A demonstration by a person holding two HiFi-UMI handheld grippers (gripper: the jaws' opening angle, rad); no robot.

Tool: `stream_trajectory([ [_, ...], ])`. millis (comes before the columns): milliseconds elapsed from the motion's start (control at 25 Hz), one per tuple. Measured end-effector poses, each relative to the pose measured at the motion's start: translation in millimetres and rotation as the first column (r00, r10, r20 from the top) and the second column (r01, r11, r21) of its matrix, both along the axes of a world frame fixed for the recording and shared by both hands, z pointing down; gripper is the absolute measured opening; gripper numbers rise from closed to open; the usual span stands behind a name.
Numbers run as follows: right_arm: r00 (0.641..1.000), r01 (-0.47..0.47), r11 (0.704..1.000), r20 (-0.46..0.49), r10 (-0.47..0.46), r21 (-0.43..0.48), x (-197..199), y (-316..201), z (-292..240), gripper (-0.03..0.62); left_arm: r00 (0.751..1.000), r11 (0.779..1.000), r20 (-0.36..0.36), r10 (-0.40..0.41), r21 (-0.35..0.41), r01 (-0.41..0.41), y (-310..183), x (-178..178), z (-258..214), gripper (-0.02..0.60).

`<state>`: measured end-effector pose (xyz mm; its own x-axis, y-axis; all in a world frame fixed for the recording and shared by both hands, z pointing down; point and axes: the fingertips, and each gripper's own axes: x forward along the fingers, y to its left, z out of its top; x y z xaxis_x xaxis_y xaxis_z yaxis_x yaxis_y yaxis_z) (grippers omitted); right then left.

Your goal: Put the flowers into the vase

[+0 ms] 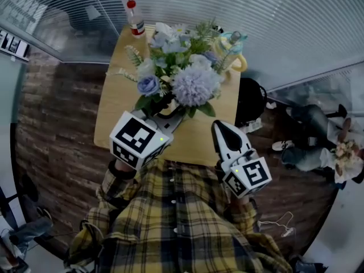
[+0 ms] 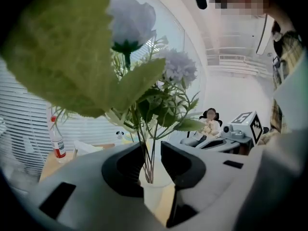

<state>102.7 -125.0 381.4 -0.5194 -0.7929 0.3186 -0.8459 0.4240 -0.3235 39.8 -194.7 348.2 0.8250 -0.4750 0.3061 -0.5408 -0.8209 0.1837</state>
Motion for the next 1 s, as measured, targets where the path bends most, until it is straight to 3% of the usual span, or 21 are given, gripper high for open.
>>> stream_trajectory([
  [400, 1.0, 0.001, 1.0, 0.011, -0.001, -0.002, -1, -3, 1, 0.012, 0.987, 0.997, 0.153, 0.055, -0.061, -0.046, 12, -3, 20, 0.167],
  [760, 1.0, -0.008, 1.0, 0.023, 0.008, -0.008, -4, -3, -1, 0.012, 0.945, 0.995, 0.312, 0.096, -0.059, -0.081, 21, -11, 29, 0.173],
  [1000, 1.0, -0.017, 1.0, 0.026, 0.017, -0.012, -2, -2, 2, 0.012, 0.932, 0.993, 0.344, 0.115, -0.074, -0.095, 27, -12, 34, 0.172],
])
